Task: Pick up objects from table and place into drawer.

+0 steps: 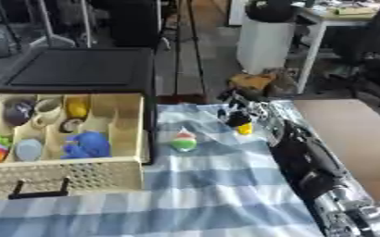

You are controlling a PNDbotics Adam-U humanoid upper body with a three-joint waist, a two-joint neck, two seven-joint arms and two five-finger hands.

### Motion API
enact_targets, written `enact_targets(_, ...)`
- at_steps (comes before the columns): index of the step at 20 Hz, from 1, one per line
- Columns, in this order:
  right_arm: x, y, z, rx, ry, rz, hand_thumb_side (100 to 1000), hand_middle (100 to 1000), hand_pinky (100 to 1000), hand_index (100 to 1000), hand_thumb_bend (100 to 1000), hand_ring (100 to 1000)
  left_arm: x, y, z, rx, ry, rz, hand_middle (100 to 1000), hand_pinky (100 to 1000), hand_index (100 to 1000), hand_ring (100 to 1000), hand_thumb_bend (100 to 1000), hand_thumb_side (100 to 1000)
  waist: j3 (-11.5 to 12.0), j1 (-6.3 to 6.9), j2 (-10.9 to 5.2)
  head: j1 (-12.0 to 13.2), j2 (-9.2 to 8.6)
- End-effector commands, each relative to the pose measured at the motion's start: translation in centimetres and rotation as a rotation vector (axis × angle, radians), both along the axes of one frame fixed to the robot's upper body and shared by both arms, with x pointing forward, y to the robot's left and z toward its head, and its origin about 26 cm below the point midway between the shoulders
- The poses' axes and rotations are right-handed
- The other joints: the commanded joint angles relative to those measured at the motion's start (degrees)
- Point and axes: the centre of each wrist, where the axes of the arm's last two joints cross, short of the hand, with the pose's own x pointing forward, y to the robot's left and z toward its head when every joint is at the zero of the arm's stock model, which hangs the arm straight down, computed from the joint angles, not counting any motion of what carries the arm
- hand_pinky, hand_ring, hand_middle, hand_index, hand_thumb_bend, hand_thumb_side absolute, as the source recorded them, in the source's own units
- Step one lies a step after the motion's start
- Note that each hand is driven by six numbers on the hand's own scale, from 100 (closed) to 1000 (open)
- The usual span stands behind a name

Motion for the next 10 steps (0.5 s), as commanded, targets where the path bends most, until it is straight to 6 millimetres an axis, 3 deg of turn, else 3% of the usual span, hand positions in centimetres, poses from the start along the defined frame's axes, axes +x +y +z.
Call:
enact_targets(1,0.1,-2.3,2.3,-0.029,-0.071,-0.101,211,819,736,862,100,835,-0.1,-0.2,1.0,0.004,-0.039,-0.019,100,185,592,100,298,1000,0.43,0.08,-0.40,0.45,-1.07)
enact_targets(10,-0.4,-4.3,1.9,-0.055,-0.079,-0.215,217,835,764,862,100,868,-0.1,-0.1,1.1,0.001,-0.047,-0.009,100,186,592,100,296,1000,1.25,-0.21,0.02,1.02,-1.17)
